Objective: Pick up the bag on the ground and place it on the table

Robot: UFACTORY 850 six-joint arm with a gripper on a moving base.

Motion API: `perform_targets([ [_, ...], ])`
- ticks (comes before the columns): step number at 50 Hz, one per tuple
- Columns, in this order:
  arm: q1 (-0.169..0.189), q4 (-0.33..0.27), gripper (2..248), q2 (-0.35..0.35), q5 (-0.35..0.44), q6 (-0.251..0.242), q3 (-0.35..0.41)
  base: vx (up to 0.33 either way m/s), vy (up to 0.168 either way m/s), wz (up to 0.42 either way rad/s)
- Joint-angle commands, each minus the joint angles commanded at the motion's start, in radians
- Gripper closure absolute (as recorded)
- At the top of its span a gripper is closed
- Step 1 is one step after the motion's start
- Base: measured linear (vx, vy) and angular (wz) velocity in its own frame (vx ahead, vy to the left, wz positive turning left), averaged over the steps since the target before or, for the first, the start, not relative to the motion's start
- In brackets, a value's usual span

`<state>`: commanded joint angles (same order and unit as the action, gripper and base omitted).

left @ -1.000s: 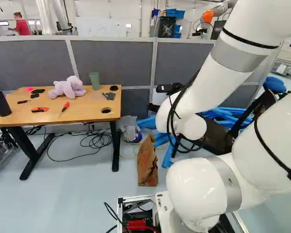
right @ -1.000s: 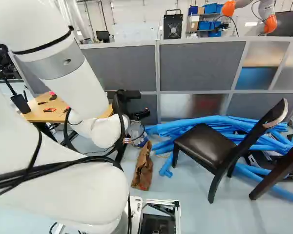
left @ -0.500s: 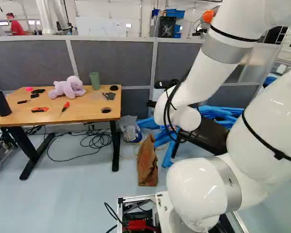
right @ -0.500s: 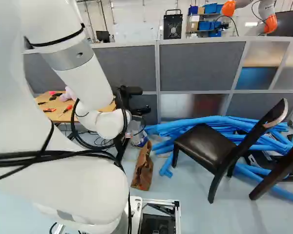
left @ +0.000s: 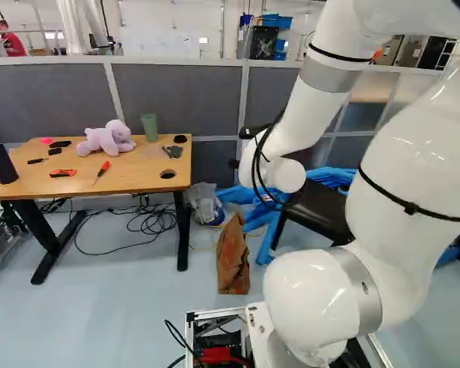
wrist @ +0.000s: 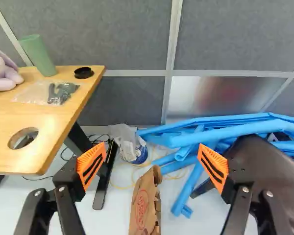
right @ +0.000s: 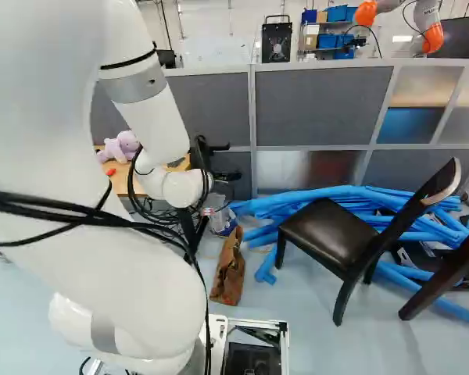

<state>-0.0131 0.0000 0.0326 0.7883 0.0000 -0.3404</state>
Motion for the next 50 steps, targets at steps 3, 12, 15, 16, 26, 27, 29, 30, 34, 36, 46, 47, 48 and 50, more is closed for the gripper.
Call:
perform_targets([
  [3, -0.003, 0.0, 3, 0.018, -0.011, 0.0, -0.011, 0.0, 0.0, 0.0],
  [12, -0.012, 0.0, 3, 0.07, -0.04, 0.0, -0.04, 0.0, 0.0, 0.0],
  [15, -0.014, 0.0, 3, 0.086, -0.05, 0.0, -0.049, 0.0, 0.0, 0.0],
  [16, -0.014, 0.0, 3, 0.091, -0.054, 0.0, -0.052, 0.0, 0.0, 0.0],
  [26, -0.016, 0.0, 3, 0.143, -0.089, 0.0, -0.08, 0.0, 0.0, 0.0],
  [27, -0.016, 0.0, 3, 0.148, -0.092, 0.0, -0.083, 0.0, 0.0, 0.0],
  [29, -0.016, 0.0, 3, 0.158, -0.1, 0.0, -0.088, 0.0, 0.0, 0.0],
  [30, -0.016, 0.0, 3, 0.163, -0.103, 0.0, -0.091, 0.0, 0.0, 0.0],
  [34, -0.016, 0.0, 3, 0.183, -0.117, 0.0, -0.103, 0.0, 0.0, 0.0],
  [36, -0.016, 0.0, 3, 0.194, -0.125, 0.0, -0.109, 0.0, 0.0, 0.0],
  [46, -0.018, 0.0, 3, 0.251, -0.16, 0.0, -0.146, 0.0, 0.0, 0.0],
  [47, -0.019, 0.0, 3, 0.257, -0.164, 0.0, -0.15, 0.0, 0.0, 0.0],
  [48, -0.019, 0.0, 3, 0.263, -0.168, 0.0, -0.154, 0.0, 0.0, 0.0],
  [50, -0.02, 0.0, 3, 0.275, -0.175, 0.0, -0.163, 0.0, 0.0, 0.0],
])
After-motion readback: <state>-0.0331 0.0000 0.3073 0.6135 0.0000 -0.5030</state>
